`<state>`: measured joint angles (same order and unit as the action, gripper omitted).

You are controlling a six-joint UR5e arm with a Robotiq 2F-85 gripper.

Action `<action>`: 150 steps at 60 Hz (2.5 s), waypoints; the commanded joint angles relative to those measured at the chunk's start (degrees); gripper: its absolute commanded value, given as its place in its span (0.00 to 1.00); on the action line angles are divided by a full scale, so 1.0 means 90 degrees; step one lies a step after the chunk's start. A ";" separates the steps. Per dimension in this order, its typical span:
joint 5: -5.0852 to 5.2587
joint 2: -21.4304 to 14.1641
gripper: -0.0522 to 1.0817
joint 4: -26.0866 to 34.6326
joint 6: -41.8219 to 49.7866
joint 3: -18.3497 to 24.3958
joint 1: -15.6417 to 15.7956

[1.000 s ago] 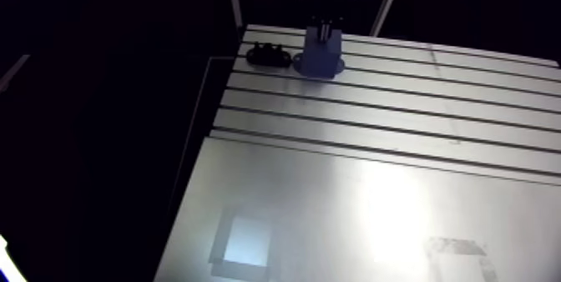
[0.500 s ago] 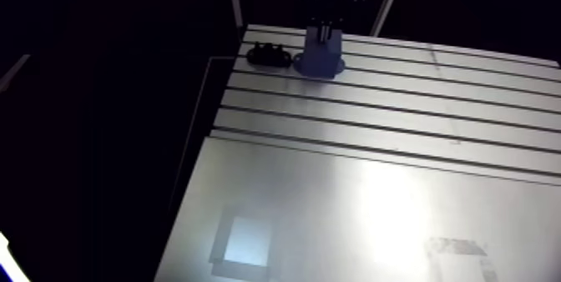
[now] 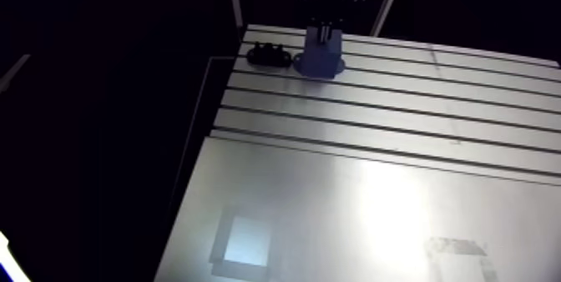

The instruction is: Pick up the M10 bolt and insert it into the hex recess until seated.

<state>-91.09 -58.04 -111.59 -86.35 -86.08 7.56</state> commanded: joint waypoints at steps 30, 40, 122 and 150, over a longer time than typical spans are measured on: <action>0.0009 -0.0047 1.00 0.0001 0.0000 0.0047 0.0000; 0.0000 -0.0068 1.00 0.0011 -0.0009 0.0057 0.0000; -0.0041 -0.1389 0.05 0.1864 -0.0132 0.0460 -0.0047; -0.0039 -0.2920 0.05 0.2037 -0.0596 -0.0005 -0.0508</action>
<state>-91.49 -73.43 -95.58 -88.12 -83.05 6.35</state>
